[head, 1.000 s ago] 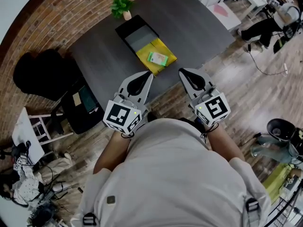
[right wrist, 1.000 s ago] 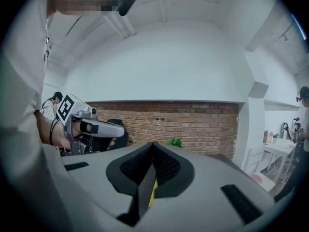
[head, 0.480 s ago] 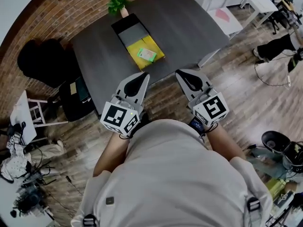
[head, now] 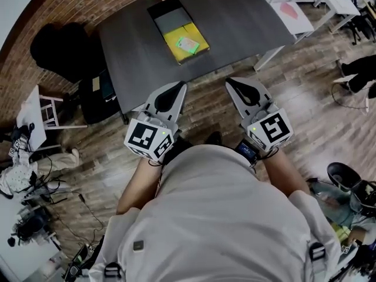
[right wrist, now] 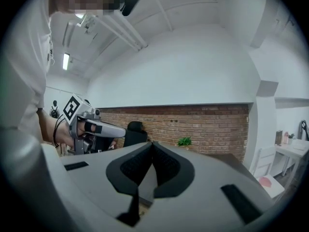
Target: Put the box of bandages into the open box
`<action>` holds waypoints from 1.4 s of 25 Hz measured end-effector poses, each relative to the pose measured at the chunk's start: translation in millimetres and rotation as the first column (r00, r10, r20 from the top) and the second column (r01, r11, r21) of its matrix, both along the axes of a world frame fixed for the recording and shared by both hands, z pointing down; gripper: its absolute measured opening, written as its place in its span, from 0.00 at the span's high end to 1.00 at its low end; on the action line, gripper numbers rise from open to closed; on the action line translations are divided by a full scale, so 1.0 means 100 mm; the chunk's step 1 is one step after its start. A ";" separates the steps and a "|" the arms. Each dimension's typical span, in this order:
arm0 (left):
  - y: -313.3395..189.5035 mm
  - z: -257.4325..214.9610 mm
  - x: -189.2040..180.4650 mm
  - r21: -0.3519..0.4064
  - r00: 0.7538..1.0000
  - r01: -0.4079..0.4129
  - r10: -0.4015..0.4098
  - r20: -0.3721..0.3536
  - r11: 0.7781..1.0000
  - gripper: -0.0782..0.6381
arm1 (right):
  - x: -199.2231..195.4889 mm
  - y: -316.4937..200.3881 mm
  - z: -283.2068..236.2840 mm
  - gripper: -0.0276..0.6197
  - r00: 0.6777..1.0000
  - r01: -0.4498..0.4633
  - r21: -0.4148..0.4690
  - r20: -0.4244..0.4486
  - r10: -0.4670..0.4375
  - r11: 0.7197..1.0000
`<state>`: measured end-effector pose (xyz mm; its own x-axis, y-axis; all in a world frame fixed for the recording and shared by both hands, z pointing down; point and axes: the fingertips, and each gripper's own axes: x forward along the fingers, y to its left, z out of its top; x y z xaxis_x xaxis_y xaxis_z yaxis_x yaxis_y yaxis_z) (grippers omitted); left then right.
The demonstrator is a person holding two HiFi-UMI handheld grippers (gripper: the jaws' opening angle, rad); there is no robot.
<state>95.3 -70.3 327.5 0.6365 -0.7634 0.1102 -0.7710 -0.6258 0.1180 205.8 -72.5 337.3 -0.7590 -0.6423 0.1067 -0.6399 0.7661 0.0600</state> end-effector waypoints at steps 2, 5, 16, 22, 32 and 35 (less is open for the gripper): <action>0.10 -0.01 -0.04 0.003 1.000 -0.006 0.006 0.004 1.000 0.87 | -0.03 0.10 0.02 0.92 1.000 -0.004 -0.002 0.001 0.004 1.000; 0.30 -0.02 -0.15 0.010 1.000 -0.021 0.021 0.001 1.000 0.87 | -0.13 0.32 0.04 0.93 1.000 -0.019 -0.003 -0.003 0.019 1.000; 1.05 -0.06 -0.82 0.012 0.995 -0.097 0.097 -0.022 0.995 0.87 | -0.72 1.13 0.02 0.93 0.992 -0.126 0.002 -0.001 0.126 0.992; 1.48 -0.09 -1.11 0.022 0.989 -0.148 0.148 -0.022 0.989 0.87 | -1.09 1.62 0.00 0.92 0.989 -0.144 0.023 -0.015 0.144 0.989; 1.94 0.01 -1.53 0.017 0.982 -0.184 0.184 -0.032 0.983 0.87 | -1.66 2.21 0.11 0.93 0.983 -0.183 -0.020 -0.031 0.183 0.983; 1.98 0.01 -1.62 0.023 0.983 -0.180 0.181 -0.031 0.983 0.87 | -1.74 2.27 0.12 0.93 0.982 -0.190 -0.032 -0.025 0.190 0.981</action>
<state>-66.5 127.8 328.6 0.7670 -0.6375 0.0730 -0.6412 -0.7568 0.1273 31.9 154.4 349.2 -0.6208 -0.7703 0.1458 -0.7728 0.6325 0.0516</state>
